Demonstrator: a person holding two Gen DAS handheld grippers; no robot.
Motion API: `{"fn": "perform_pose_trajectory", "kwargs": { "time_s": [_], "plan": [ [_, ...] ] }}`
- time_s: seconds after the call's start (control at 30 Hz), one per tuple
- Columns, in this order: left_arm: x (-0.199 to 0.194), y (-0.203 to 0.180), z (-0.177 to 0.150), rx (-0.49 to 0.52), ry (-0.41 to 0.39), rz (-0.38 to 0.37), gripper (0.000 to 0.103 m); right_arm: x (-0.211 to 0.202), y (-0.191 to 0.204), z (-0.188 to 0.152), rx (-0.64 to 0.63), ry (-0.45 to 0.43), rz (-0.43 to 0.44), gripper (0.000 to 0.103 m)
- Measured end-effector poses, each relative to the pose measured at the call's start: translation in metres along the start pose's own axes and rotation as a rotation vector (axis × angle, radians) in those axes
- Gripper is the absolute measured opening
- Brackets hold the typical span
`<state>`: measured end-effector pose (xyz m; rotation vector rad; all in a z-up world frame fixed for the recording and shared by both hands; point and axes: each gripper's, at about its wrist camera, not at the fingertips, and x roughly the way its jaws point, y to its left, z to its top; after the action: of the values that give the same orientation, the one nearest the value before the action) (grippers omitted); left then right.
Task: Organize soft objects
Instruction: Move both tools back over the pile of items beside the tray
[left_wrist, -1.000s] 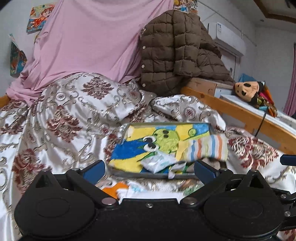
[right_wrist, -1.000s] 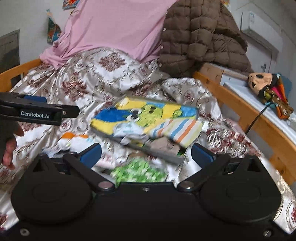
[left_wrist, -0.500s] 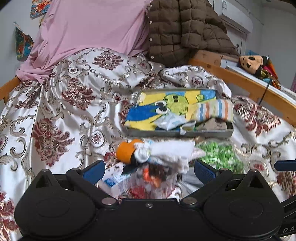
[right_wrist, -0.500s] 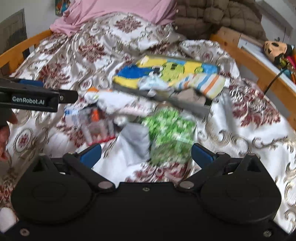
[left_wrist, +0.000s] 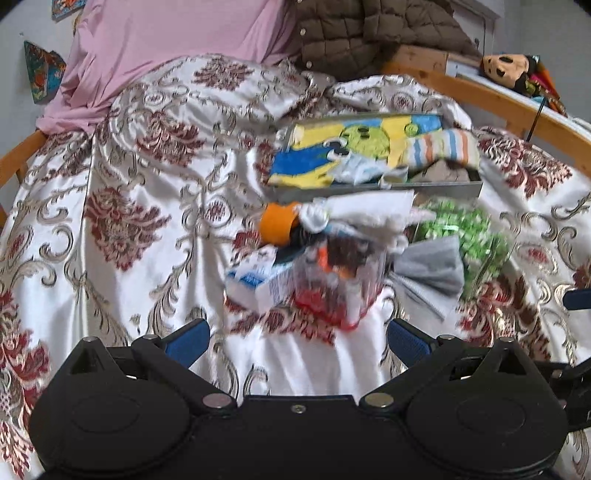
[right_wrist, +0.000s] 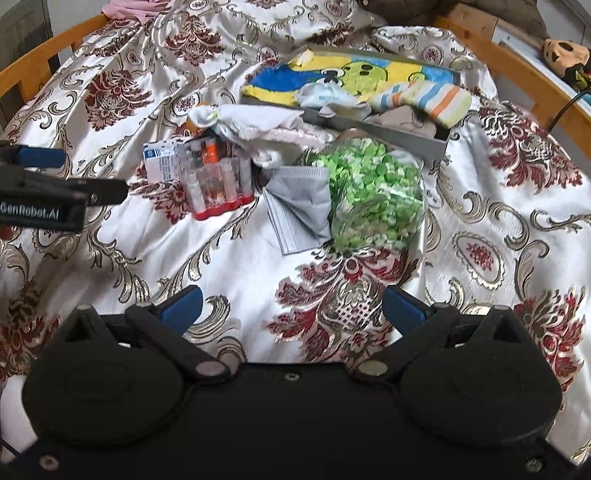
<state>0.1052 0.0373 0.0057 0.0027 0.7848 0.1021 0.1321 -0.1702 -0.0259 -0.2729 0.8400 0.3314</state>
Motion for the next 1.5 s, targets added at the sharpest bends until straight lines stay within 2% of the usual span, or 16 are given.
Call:
{"fn": "perform_pose_trajectory", "kwargs": {
  "time_s": [0.13, 0.4, 0.57, 0.7, 0.97, 1.23, 1.5],
  "plan": [
    [0.004, 0.003, -0.003, -0.024, 0.032, 0.000, 0.102, 0.011, -0.002, 0.003, 0.011, 0.023, 0.010, 0.102],
    [0.007, 0.004, -0.004, -0.037, 0.045, 0.015, 0.102, 0.023, 0.003, 0.009, -0.002, 0.034, 0.032, 0.102],
    [0.011, 0.006, -0.007, -0.062, 0.075, 0.026, 0.102, 0.034, 0.006, 0.014, -0.006, 0.036, 0.046, 0.102],
    [0.014, 0.008, -0.006, -0.063, 0.069, 0.027, 0.102, 0.041, 0.006, 0.019, -0.016, 0.013, 0.054, 0.102],
    [0.022, 0.004, 0.005, -0.035, 0.025, 0.012, 0.102, 0.059, -0.003, 0.030, 0.028, -0.014, 0.069, 0.102],
    [0.031, 0.003, 0.018, -0.021, -0.034, -0.004, 0.102, 0.065, -0.015, 0.046, 0.032, -0.094, 0.079, 0.102],
    [0.038, -0.003, 0.036, -0.005, -0.107, -0.072, 0.102, 0.073, -0.026, 0.062, 0.028, -0.150, 0.074, 0.102]
  ]
}}
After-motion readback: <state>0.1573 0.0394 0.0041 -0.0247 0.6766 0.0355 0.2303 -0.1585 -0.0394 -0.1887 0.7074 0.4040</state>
